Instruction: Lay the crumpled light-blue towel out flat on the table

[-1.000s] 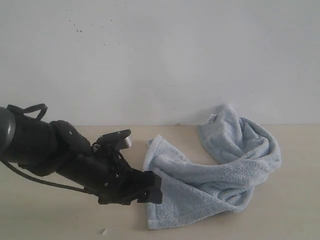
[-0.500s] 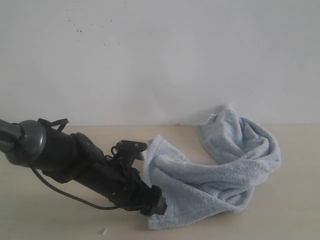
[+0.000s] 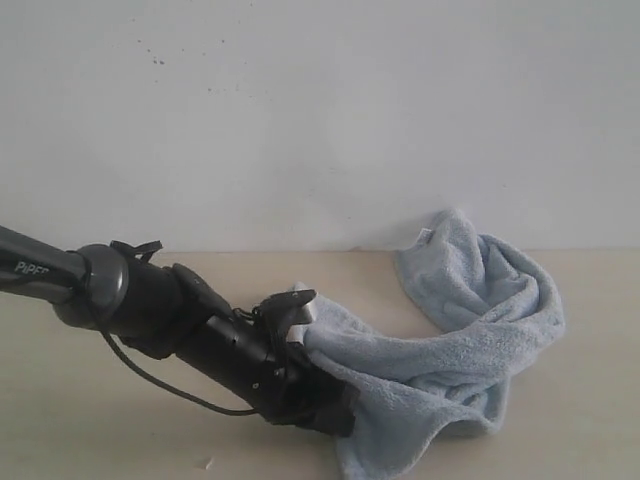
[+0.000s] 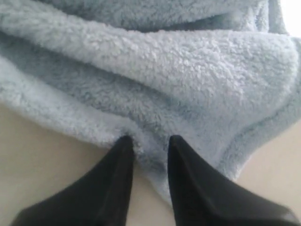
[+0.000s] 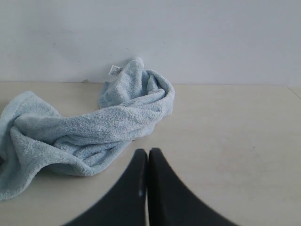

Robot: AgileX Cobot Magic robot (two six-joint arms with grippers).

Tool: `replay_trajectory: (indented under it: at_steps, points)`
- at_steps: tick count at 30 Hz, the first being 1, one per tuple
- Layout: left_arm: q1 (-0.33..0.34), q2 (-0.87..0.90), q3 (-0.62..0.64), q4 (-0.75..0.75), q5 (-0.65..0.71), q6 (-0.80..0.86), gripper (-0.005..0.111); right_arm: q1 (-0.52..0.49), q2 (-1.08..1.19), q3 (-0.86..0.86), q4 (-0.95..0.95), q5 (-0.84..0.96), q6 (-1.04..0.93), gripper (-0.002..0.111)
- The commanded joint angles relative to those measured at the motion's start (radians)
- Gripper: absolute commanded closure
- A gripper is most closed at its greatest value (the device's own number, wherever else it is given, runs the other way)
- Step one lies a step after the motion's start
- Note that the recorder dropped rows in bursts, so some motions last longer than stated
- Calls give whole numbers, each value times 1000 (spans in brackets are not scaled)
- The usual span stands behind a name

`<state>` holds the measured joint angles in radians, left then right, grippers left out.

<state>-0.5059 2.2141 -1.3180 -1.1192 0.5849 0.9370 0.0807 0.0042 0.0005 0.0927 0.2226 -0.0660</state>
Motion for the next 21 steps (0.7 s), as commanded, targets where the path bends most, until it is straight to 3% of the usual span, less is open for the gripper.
replay_trajectory:
  at_steps: [1,4,6,9,21]
  points:
    - [-5,-11,-30,51,119,-35,81,1,-4,-1,-1,-2,-1,108]
    - [-5,-79,-34,180,146,-151,81,1,-4,-1,-1,-2,-1,108]
    - [-5,-112,-33,382,179,-252,79,1,-4,-1,-1,-2,-1,108]
    - [-5,-137,-33,521,226,-355,78,1,-4,-1,-1,-2,-1,108]
    - [-5,-142,-33,534,222,-356,78,1,-4,-1,-1,-2,-1,108]
